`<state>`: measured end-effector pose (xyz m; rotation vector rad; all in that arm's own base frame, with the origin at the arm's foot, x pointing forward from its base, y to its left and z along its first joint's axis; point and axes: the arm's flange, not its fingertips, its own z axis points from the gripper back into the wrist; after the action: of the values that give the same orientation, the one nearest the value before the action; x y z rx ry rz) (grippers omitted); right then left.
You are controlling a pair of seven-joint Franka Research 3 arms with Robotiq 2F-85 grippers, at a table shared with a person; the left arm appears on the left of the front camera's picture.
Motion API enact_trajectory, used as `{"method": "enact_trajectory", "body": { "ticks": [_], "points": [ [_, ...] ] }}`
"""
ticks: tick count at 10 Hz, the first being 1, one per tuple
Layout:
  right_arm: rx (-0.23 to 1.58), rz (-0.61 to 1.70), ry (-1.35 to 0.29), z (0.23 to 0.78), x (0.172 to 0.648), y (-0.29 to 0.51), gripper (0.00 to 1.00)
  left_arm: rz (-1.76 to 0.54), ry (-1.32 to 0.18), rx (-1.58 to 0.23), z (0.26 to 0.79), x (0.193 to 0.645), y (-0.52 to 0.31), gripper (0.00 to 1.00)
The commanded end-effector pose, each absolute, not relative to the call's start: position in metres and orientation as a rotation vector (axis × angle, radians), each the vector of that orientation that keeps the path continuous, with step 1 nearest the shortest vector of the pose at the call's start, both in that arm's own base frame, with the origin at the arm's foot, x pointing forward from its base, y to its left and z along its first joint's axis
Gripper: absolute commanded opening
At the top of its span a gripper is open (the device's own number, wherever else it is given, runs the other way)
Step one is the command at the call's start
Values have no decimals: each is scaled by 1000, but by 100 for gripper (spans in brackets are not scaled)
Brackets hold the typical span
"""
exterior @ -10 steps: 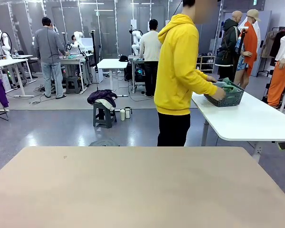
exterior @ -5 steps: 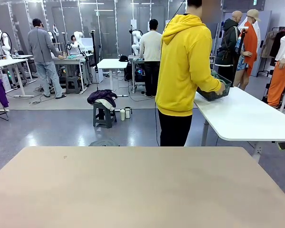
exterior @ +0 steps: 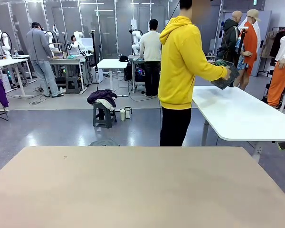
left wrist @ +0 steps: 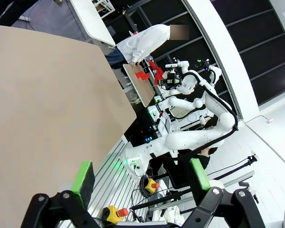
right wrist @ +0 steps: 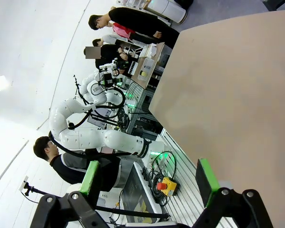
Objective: Fold the towels and place them in the basket.
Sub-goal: When a person lays out a Towel with hook on the table, fold it in half twice.
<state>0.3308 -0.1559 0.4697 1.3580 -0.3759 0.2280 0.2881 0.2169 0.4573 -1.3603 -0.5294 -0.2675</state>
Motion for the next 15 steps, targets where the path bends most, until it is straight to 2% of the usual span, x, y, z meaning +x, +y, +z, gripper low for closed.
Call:
{"method": "enact_trajectory", "body": {
  "ticks": [1,15],
  "points": [
    [1370,236,-385,471,331,-156,100,-281,-530,-1371,457,286,218,100],
    [1370,236,-385,471,331,-156,100,-281,-530,-1371,457,286,218,100]
  ]
}}
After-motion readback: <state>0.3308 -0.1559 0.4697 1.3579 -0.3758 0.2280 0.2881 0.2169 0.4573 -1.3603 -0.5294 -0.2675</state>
